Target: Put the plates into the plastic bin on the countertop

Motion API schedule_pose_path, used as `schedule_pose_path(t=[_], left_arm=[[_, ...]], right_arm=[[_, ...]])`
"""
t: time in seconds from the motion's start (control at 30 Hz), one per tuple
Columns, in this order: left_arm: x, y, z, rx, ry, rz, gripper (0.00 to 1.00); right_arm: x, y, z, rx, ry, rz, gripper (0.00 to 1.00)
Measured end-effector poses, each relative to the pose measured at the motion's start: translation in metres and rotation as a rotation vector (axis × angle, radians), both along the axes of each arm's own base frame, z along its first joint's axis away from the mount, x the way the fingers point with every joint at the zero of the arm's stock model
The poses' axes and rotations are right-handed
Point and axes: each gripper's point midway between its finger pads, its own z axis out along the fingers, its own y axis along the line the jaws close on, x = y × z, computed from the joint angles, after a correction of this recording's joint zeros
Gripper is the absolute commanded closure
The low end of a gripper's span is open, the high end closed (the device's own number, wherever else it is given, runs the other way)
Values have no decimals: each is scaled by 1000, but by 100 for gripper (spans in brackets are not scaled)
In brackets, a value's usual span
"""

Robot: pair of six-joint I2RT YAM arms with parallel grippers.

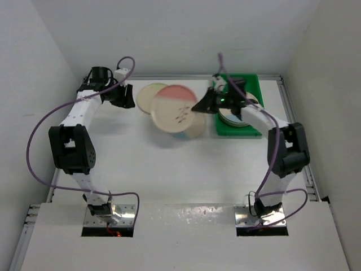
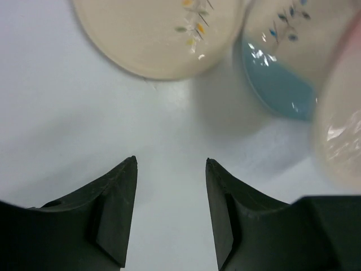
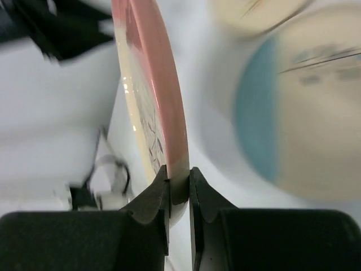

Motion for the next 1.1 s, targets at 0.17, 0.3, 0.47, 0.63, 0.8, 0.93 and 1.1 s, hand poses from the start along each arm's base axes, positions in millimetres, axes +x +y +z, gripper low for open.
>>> schedule_pose_path(t=[0.17, 0.3, 0.47, 0.63, 0.8, 0.93, 1.1], left_arm=[[50, 9, -21, -89, 64, 207, 40], [79, 13, -64, -86, 142, 330, 38], [109, 6, -92, -46, 153, 403, 33], [130, -1, -106, -44, 131, 435, 33], [135, -7, -131, -27, 151, 445, 32], [144, -10, -133, -16, 129, 451, 32], [152, -12, -135, -13, 105, 448, 67]], right_arm=[[61, -149, 13, 50, -20, -493, 100], [65, -256, -26, 20, 76, -881, 100], [48, -290, -53, 21, 178, -1015, 100], [42, -298, -60, 8, 180, -1036, 100], [37, -307, -71, -2, 205, -1067, 82], [46, -308, -80, -35, 232, -1045, 39], [54, -312, -83, -188, 263, -1022, 29]])
